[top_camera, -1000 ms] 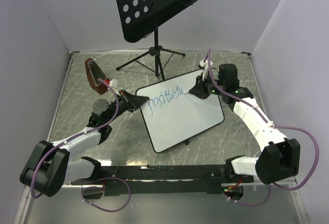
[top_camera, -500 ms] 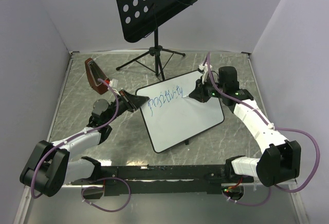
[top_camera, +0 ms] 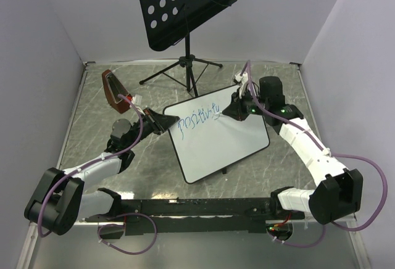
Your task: Write a sentence on the whiteboard
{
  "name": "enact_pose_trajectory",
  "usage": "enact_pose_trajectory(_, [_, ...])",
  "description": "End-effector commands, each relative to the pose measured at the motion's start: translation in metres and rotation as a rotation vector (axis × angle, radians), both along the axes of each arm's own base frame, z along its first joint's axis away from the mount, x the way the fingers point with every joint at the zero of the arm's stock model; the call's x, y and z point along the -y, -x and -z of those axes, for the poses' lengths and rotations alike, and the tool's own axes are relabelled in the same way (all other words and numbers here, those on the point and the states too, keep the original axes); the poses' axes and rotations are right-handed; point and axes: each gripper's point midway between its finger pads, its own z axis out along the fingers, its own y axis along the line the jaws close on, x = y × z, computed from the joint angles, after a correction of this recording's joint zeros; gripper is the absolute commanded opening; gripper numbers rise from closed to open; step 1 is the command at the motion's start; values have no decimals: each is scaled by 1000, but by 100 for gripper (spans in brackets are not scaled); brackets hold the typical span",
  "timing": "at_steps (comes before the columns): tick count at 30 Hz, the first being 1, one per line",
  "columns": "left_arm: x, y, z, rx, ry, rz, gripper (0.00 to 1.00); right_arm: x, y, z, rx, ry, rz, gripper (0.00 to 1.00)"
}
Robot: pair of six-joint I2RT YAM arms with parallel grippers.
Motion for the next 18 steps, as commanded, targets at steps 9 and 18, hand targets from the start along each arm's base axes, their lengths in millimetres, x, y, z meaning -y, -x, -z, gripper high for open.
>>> enact_pose_trajectory(9, [3, 8, -41, 187, 29, 31, 1, 23, -24, -52, 135, -65, 92, 0])
enact_pose_trajectory(18, [3, 7, -39, 186, 18, 29, 1, 56, -46, -42, 140, -81, 167, 0])
